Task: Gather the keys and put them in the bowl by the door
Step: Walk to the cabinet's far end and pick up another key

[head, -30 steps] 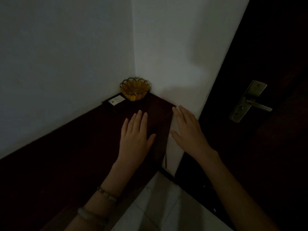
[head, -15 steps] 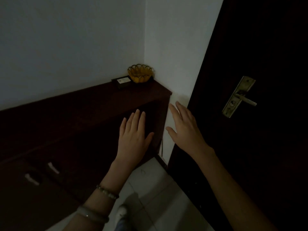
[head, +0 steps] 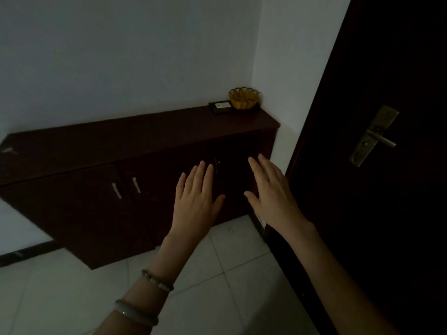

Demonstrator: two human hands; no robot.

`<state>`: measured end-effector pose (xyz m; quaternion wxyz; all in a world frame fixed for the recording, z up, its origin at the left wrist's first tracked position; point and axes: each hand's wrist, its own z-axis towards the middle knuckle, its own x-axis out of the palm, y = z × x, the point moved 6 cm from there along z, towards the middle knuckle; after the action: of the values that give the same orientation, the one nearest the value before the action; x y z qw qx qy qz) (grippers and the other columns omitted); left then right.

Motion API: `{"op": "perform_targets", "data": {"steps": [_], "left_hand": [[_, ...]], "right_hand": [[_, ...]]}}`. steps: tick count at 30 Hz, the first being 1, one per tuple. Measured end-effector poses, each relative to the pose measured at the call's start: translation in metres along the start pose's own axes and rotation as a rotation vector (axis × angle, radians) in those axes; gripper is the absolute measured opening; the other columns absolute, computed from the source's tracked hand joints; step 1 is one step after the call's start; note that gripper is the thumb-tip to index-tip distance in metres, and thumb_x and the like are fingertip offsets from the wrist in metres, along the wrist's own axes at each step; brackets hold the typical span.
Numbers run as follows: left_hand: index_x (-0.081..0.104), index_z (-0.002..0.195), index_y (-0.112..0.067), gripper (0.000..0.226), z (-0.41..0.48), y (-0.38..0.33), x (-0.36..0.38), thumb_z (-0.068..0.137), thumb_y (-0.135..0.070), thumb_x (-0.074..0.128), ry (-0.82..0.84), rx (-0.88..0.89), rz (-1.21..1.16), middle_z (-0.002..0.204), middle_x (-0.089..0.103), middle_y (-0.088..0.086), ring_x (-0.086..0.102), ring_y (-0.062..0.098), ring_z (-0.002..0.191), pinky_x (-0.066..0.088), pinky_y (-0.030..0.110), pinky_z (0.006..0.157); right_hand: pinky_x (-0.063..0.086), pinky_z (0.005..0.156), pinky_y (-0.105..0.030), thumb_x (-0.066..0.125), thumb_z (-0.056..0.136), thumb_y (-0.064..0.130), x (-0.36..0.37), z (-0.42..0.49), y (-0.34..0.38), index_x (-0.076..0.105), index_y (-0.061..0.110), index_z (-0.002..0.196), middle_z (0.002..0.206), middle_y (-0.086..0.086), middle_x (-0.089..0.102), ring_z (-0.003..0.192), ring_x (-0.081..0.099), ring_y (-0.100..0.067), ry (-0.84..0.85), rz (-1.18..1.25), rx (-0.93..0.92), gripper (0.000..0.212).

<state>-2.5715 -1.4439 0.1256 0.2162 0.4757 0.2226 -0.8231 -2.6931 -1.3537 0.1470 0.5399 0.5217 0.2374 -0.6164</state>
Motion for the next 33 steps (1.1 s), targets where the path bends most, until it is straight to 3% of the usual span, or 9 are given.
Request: {"op": "perform_targets", "data": {"steps": [20, 27, 33], "left_hand": [[0.033, 0.138, -0.002, 0.069, -0.262, 0.133, -0.154, 0.084, -0.034, 0.063, -0.029, -0.361, 0.107, 0.144, 0.038, 0.021, 0.034, 0.034, 0.133, 0.026, 0.052, 0.11], [0.026, 0.141, -0.005, 0.07, -0.301, 0.178, -0.183, 0.088, -0.038, 0.056, -0.047, -0.491, 0.159, 0.148, 0.03, 0.018, 0.025, 0.03, 0.137, 0.017, 0.049, 0.114], [0.018, 0.144, -0.008, 0.071, -0.306, 0.216, -0.189, 0.09, -0.044, 0.046, -0.063, -0.608, 0.241, 0.152, 0.023, 0.015, 0.017, 0.027, 0.14, 0.006, 0.043, 0.115]], "right_hand": [[0.011, 0.109, -0.032, 0.06, 0.086, 0.024, 0.04, -0.13, 0.27, 0.013, 0.018, 0.143, 0.154, -0.011, 0.015, 0.141, 0.012, -0.024, 0.144, 0.186, -0.309, 0.074], [0.018, 0.111, -0.038, 0.061, 0.085, 0.023, 0.055, -0.13, 0.335, 0.014, 0.017, 0.143, 0.154, -0.013, 0.017, 0.141, 0.014, -0.025, 0.191, 0.228, -0.435, 0.075], [0.015, 0.107, -0.033, 0.063, 0.084, 0.024, 0.078, -0.103, 0.369, 0.014, 0.019, 0.143, 0.153, -0.012, 0.018, 0.14, 0.016, -0.025, 0.234, 0.236, -0.559, 0.076]]}}
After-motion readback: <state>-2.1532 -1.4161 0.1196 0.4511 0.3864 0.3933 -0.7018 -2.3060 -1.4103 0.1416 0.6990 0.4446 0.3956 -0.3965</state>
